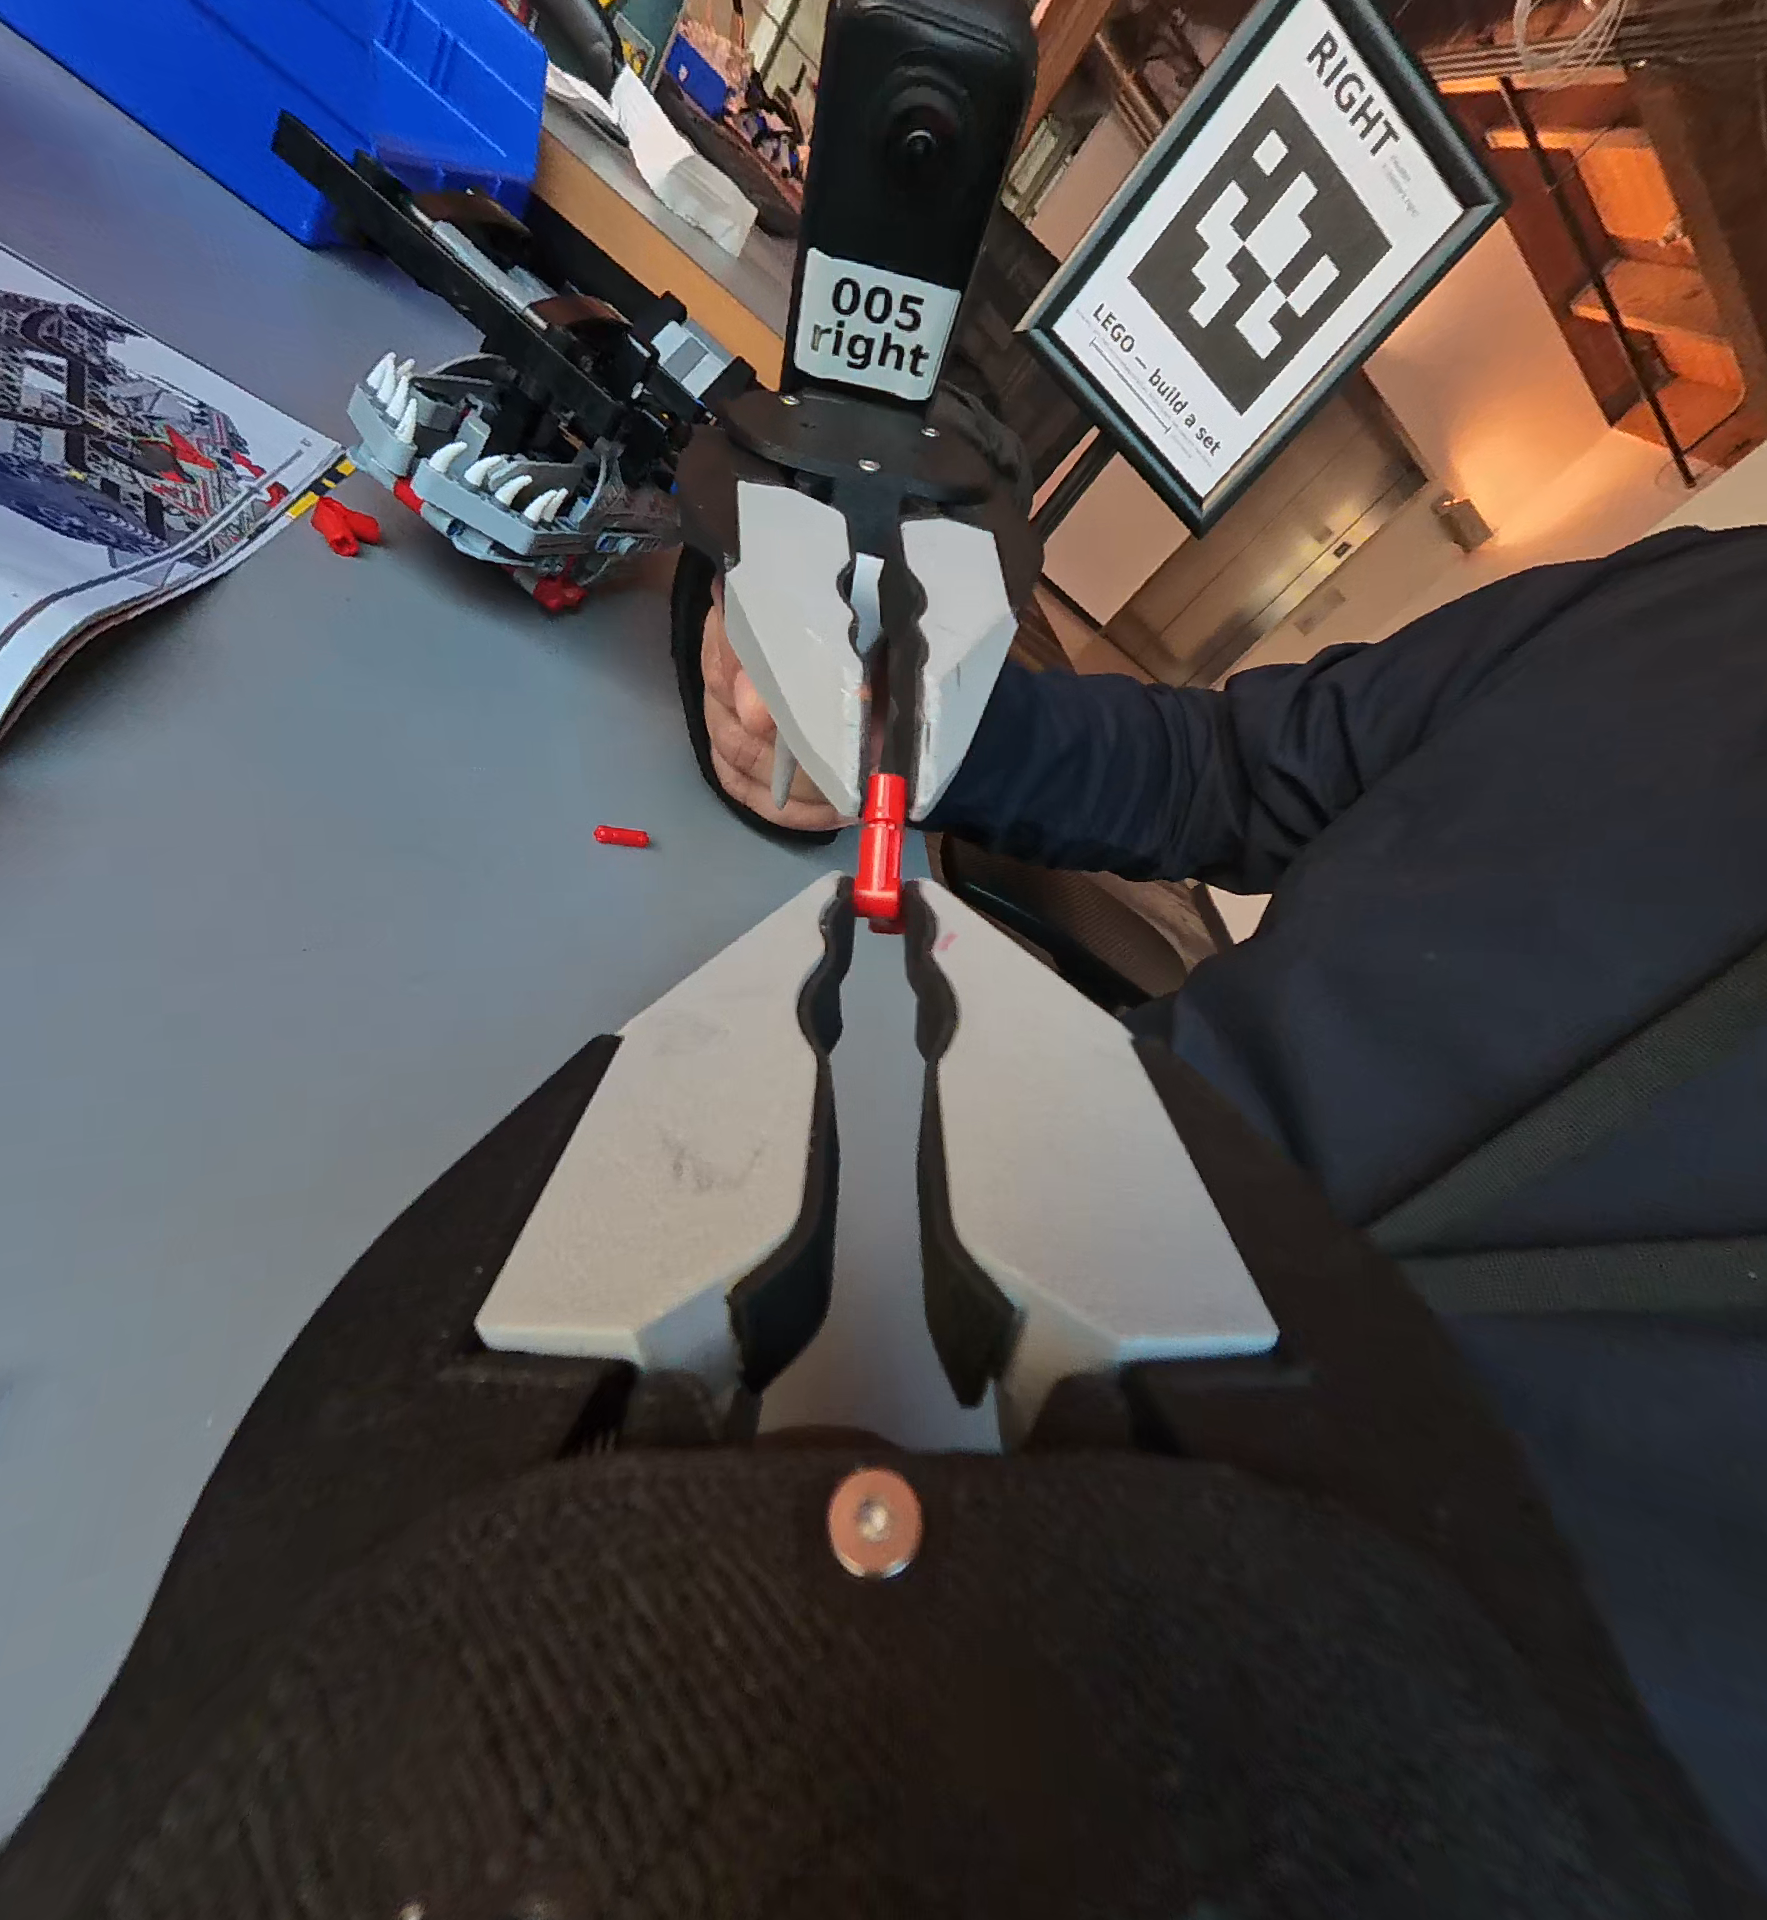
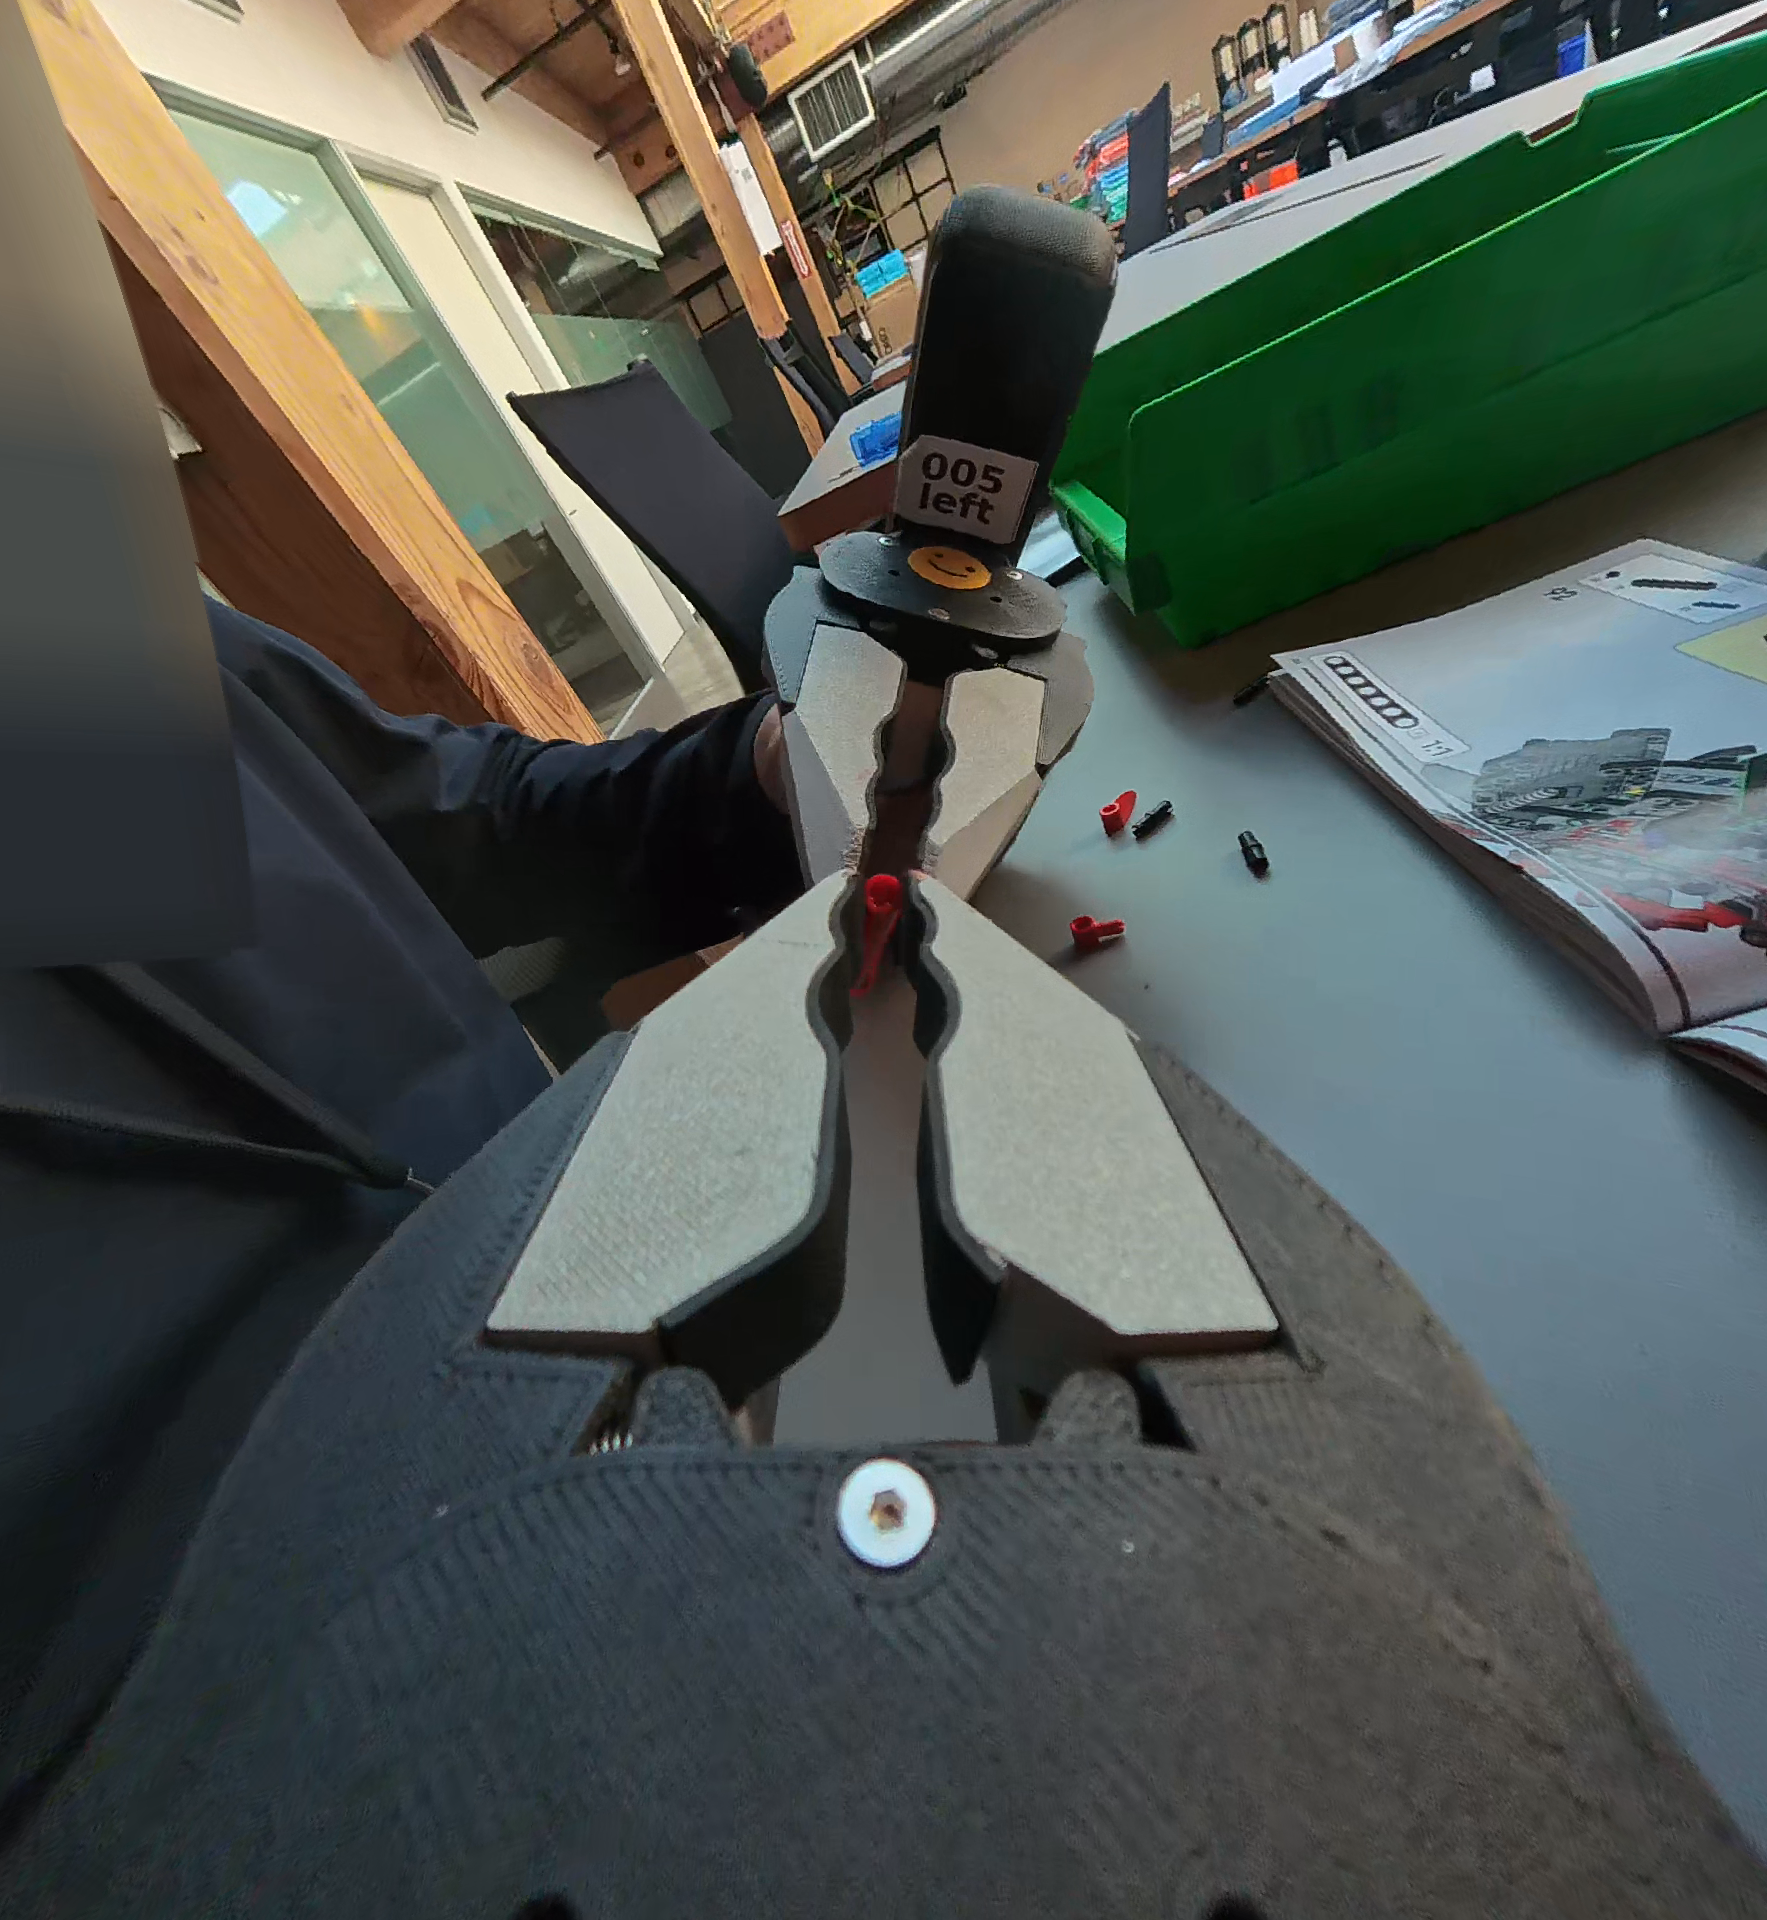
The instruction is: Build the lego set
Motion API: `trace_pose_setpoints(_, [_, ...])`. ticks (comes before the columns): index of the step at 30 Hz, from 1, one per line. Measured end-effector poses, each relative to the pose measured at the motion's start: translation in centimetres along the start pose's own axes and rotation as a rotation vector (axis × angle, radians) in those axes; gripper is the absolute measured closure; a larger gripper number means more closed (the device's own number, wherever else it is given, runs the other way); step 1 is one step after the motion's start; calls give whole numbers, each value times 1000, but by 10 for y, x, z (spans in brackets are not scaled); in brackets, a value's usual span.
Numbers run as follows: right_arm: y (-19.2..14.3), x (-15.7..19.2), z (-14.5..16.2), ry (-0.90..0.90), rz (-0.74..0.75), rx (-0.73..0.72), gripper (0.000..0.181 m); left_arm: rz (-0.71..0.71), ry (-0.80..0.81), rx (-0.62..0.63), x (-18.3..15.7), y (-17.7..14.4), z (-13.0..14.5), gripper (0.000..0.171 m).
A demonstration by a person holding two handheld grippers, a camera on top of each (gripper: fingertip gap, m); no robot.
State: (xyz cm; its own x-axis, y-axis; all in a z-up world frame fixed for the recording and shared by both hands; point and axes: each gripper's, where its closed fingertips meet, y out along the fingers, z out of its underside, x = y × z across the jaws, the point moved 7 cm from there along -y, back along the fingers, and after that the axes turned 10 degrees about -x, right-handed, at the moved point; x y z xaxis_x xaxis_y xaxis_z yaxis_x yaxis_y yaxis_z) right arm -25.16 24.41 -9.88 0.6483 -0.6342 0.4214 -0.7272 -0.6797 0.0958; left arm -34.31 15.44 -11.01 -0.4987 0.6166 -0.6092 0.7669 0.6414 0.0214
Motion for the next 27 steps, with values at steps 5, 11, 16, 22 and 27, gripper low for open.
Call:
trace_pose_setpoints(5, [-4,-1,4,-32,14,100,178,-58,61,57,-1,3,5,167])
trace_pose_setpoints(11, [-7,-1,14,-109,-2,312,178,-103,79,194,2,11,15,167])
trace_pose_setpoints(16, [-5,-2,21,-128,-9,338,178,-115,71,257,4,13,20,168])
trace_pose_setpoints(22, [6,0,23,-89,-60,345,178,-126,114,347,1,21,29,168])
trace_pose_setpoints(27, [0,-8,12,-27,-36,245,175,-132,80,214,3,18,18,167])
